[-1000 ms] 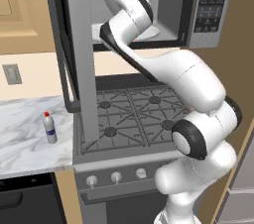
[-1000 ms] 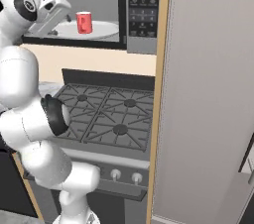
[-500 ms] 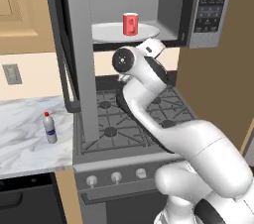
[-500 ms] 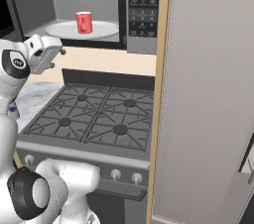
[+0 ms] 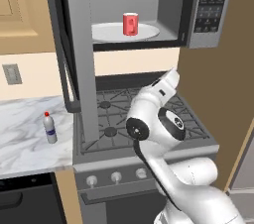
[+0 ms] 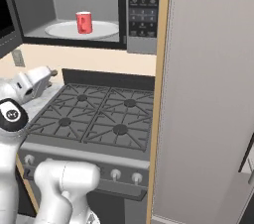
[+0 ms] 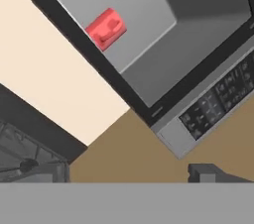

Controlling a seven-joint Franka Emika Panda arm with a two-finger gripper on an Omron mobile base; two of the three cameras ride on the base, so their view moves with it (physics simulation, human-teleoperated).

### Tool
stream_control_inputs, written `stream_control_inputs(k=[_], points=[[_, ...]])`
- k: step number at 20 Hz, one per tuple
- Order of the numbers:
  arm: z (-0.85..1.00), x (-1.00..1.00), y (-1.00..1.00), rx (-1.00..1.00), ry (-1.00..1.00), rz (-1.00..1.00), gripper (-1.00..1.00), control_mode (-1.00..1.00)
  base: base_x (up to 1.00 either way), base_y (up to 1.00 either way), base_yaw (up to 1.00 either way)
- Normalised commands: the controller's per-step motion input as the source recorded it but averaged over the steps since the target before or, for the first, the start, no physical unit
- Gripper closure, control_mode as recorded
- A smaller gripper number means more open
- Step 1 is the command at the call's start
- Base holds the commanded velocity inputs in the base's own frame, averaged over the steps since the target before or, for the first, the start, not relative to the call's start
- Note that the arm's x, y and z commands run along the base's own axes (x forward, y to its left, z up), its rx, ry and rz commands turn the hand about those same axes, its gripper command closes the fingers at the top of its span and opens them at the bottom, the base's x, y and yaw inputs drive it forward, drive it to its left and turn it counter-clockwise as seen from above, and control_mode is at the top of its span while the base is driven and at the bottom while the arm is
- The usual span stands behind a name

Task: Place the microwavable item in the microwave. Then, close the microwave door and press the start button.

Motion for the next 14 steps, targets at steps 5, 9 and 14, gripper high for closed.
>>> stream_control_inputs(k=[5,9,14], points=[[-0.1,-0.48,0.25,-0.24,-0.19,0.0,-1.0,-1.0,0.0,0.0,0.0],[-0.12,-0.41,0.39,-0.26,-0.13,-0.01,-1.0,-1.0,0.0,0.0,0.0],[-0.21,-0.44,0.29,-0.25,-0.13,-0.01,-1.0,-1.0,0.0,0.0,0.0]])
